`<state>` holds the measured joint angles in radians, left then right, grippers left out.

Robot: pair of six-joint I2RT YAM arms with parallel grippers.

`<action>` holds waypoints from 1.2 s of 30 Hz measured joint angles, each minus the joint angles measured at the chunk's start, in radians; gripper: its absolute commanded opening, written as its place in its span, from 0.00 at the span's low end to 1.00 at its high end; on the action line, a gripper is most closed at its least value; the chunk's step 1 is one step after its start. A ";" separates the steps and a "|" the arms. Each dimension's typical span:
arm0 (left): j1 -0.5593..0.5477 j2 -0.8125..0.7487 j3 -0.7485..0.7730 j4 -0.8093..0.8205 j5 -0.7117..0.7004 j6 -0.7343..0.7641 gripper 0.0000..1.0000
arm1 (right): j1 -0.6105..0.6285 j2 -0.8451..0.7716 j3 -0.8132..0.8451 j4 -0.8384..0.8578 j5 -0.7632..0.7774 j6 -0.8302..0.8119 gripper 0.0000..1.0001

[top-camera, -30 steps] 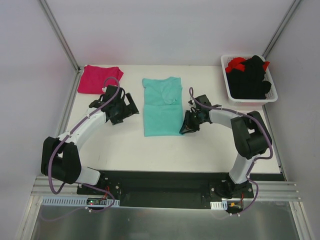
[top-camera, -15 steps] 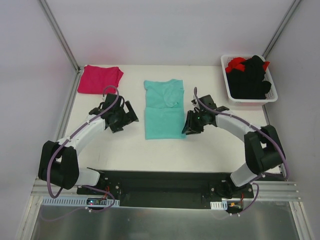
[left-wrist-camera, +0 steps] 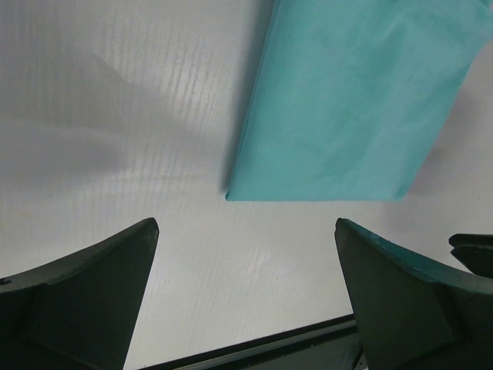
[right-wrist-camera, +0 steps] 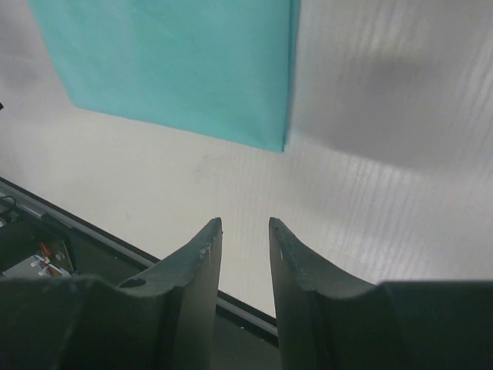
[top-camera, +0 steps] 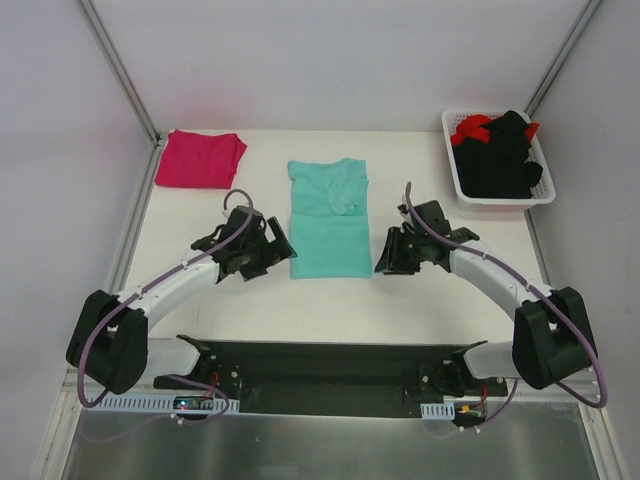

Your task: Fold and stack the t-shirts

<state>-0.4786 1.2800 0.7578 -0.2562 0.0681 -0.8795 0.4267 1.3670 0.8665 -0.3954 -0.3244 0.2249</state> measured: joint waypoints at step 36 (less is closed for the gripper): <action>-0.093 -0.047 -0.348 0.511 -0.021 -0.211 0.58 | -0.030 -0.130 -0.273 0.286 0.053 0.142 0.32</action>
<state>-0.5713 1.2331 0.4095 0.2550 0.0475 -1.0908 0.3969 1.2369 0.5938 -0.1093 -0.2710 0.3672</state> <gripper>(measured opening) 0.582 0.319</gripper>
